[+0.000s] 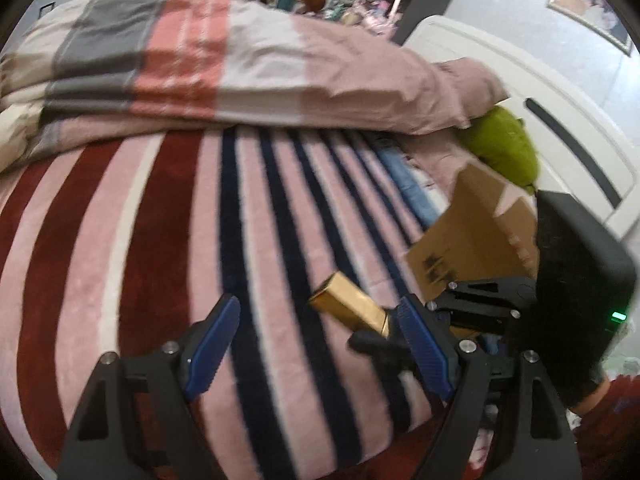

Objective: Organize rigid objects

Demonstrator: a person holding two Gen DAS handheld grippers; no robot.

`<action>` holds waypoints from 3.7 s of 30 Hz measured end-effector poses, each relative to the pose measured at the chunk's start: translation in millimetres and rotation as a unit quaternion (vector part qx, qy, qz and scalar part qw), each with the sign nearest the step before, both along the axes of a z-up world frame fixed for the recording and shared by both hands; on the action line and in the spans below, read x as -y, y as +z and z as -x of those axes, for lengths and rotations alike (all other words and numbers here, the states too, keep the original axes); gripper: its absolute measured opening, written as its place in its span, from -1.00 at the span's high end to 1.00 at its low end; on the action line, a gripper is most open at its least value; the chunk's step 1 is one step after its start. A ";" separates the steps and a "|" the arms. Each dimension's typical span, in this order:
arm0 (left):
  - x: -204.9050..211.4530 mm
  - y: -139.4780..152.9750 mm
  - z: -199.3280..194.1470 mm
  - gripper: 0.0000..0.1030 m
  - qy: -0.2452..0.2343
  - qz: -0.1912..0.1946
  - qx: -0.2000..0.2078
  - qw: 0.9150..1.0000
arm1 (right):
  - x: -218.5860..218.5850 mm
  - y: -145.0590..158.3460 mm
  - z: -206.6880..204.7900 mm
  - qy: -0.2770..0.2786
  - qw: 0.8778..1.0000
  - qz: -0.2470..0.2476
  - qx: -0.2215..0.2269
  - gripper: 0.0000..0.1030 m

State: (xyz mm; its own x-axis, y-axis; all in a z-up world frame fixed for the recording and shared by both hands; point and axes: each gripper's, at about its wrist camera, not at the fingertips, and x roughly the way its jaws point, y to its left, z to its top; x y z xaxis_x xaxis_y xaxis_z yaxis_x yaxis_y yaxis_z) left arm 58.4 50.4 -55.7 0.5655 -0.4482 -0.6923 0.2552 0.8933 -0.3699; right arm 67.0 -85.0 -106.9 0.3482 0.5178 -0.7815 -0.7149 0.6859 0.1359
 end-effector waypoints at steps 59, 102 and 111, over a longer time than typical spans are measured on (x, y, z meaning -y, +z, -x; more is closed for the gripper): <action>97.2 104.7 28.8 -0.99 0.083 -0.092 0.160 0.979 | 194.5 123.3 31.2 -0.132 0.975 -0.066 0.167 -0.94; 70.6 88.8 40.0 -0.99 0.122 -0.105 0.139 0.977 | 185.7 120.4 41.5 -0.137 0.974 -0.088 0.158 -0.94; 67.4 88.6 39.2 -0.99 0.121 -0.107 0.139 0.977 | 184.2 118.0 43.6 -0.139 0.974 -0.089 0.156 -0.94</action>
